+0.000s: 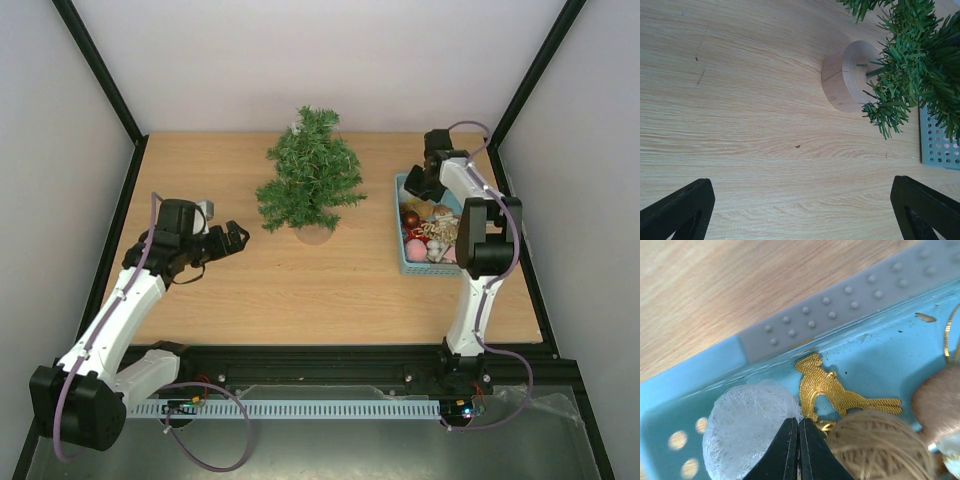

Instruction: Decorate the small christmas tree

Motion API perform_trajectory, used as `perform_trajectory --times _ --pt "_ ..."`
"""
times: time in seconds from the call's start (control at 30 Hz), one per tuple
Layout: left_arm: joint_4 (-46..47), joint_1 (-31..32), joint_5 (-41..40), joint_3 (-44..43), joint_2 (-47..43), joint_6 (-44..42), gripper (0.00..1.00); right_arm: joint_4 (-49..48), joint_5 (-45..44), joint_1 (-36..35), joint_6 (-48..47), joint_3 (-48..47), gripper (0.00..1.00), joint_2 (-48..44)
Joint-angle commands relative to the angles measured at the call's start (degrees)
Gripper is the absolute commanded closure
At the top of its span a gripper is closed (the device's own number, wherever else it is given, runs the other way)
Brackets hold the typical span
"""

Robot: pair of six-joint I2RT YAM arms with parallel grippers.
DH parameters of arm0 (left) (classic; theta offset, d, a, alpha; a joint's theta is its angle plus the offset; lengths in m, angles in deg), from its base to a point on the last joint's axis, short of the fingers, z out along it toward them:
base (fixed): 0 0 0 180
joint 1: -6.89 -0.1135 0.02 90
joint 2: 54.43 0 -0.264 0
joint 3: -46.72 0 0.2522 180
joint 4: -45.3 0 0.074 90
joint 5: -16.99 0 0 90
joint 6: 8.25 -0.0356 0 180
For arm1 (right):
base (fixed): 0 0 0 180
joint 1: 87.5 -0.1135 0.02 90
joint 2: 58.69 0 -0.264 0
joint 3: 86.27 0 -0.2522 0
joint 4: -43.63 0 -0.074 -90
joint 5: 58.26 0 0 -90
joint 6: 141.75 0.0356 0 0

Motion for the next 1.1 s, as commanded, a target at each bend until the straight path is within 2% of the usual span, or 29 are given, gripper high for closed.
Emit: perform_trajectory --times 0.0,0.23,0.43,0.73,0.9,0.97,1.07 --pt "-1.13 -0.32 0.58 -1.77 -1.68 0.49 0.01 4.52 -1.67 0.56 -1.86 -1.34 0.98 -6.59" --pt "-2.24 -0.30 0.14 -2.74 -2.71 0.23 0.01 6.62 -1.98 1.04 -3.27 -0.84 0.99 -13.69" --pt "-2.72 -0.33 -0.25 -3.36 -3.84 0.44 0.01 7.58 1.96 0.85 -4.31 2.12 0.99 -22.73" --pt "-1.76 -0.33 -0.21 -1.81 -6.06 1.38 0.01 8.66 9.35 -4.85 -3.85 5.74 0.98 -35.41" --pt "-1.33 -0.33 0.00 -1.18 -6.74 1.67 0.01 2.57 18.47 -6.86 0.74 11.93 0.98 -37.50" --pt "-1.44 -0.31 0.13 -1.26 -6.85 1.63 0.01 -1.87 23.56 -7.00 4.03 15.27 0.98 -37.01" --pt "-1.70 -0.33 -0.15 -1.45 -7.52 1.86 0.01 -7.20 26.41 -7.69 6.65 18.11 0.99 -34.72"
